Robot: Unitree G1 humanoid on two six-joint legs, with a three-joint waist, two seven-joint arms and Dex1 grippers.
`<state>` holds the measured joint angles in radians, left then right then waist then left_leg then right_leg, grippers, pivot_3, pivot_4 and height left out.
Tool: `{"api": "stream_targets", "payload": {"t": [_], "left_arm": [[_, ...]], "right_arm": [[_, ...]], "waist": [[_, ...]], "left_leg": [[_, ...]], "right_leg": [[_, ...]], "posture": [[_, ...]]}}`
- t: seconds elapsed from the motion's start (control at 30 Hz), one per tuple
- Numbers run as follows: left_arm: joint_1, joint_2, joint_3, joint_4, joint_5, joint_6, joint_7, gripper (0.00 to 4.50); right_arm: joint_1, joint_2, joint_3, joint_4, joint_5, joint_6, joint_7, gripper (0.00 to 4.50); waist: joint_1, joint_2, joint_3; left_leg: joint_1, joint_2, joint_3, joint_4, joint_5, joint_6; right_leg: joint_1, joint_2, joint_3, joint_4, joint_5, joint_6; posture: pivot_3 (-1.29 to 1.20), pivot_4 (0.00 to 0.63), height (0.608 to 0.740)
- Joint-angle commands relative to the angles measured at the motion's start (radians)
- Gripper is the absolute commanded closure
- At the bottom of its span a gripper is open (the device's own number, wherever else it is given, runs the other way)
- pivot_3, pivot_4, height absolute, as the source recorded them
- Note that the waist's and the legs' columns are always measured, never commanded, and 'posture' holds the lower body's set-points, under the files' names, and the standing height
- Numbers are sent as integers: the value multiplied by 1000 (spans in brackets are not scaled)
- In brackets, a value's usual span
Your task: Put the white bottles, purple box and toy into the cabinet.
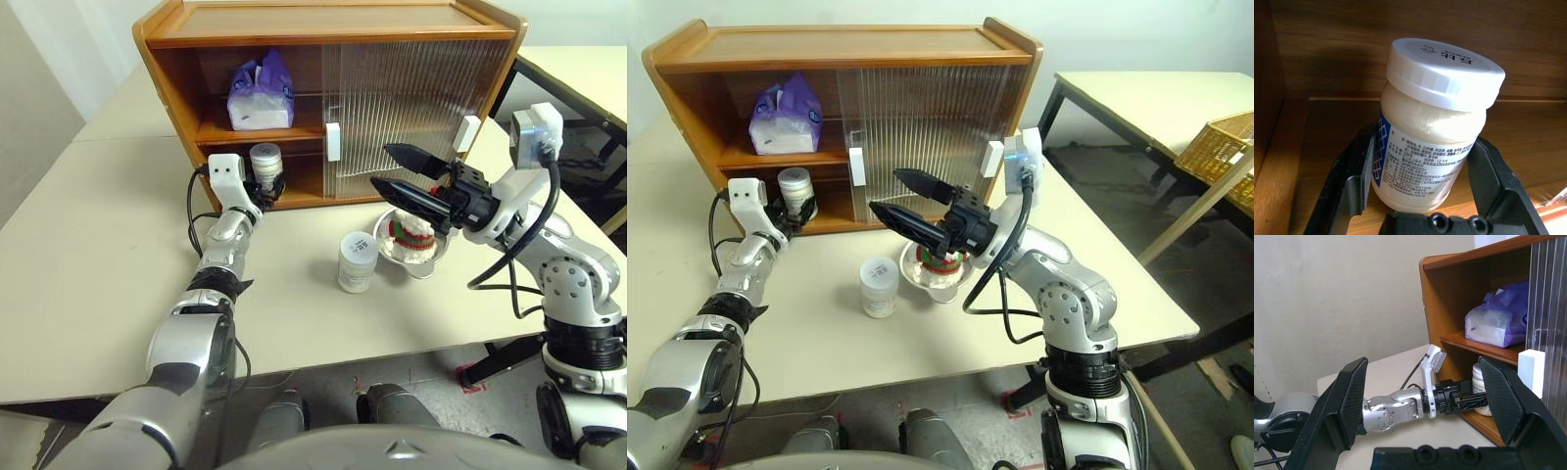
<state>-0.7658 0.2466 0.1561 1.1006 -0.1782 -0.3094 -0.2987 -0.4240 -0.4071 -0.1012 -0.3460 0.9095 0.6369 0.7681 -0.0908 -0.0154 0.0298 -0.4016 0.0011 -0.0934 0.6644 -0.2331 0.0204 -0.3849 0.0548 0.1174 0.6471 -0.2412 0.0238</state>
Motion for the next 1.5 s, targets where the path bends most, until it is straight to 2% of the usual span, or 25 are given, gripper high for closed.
{"api": "stream_targets", "payload": {"t": [0.03, 0.33, 0.47, 0.5, 0.8, 1.0, 1.27, 1.43, 1.5], "left_arm": [[-29, -15, 4, 34, 22, -22, 15, 1417], [-56, -18, 14, 69, 36, -34, 62, 1417], [-52, -22, 13, 68, 38, -34, 70, 109], [-50, -24, 16, 66, 35, -34, 67, 16], [9, -65, 52, -75, -30, -97, -27, 16], [117, -88, 49, -292, -58, -74, -53, 16], [294, -79, 61, -545, -48, 35, 26, 16], [335, -76, 63, -592, -33, 93, 85, 16], [331, -74, 62, -582, -22, 112, 114, 452]], "right_arm": [[-3, -4, -5, -13, 10, 1, -2, 0], [-1, -3, -4, -15, 10, 0, -3, 0], [-2, -3, -3, -14, 10, 0, -2, 0], [-2, -2, -2, -13, 10, 1, -2, 0], [1, -4, 0, -14, 15, 5, 3, 0], [-3, -5, 4, -8, 20, 8, 7, 0], [-13, -6, 11, 3, 23, 12, 15, 0], [-15, -6, 12, 6, 23, 13, 17, 0], [-16, -7, 11, 5, 24, 14, 18, 0]], "waist": [[-2, 0, 0], [-18, 0, 0], [-22, 0, 0], [-22, 0, 0], [-22, 0, 0], [-21, 0, 0], [-19, 0, 0], [-13, 0, 0], [-10, 0, 0]], "left_leg": [[0, -1, 1, 0, 0, 0], [0, -10, 2, 2, 1, 2], [0, -10, 2, 2, 1, 2], [0, -11, 2, 2, 1, 2], [0, -12, 3, 1, 1, 2], [-1, -13, 4, 1, 1, 2], [-1, -13, 4, 1, 1, 2], [0, -13, 4, 1, 1, 2], [0, -12, 3, 1, 1, 2]], "right_leg": [[0, 0, 1, 0, 0, 0], [1, -1, 4, -2, 1, 2], [1, -1, 4, -3, 1, 2], [1, -1, 4, -3, 1, 2], [2, -1, 2, -6, 2, 4], [3, -1, 1, -9, 3, 6], [3, -1, 2, -10, 4, 5], [2, -2, 5, -10, 5, 3], [2, -2, 7, -10, 5, 1]], "posture": [[-191, 34, 740], [-192, 32, 740], [-188, 31, 740], [-188, 31, 740], [-171, 33, 740], [-155, 39, 740], [-145, 43, 740], [-145, 43, 740], [-138, 45, 740]]}}
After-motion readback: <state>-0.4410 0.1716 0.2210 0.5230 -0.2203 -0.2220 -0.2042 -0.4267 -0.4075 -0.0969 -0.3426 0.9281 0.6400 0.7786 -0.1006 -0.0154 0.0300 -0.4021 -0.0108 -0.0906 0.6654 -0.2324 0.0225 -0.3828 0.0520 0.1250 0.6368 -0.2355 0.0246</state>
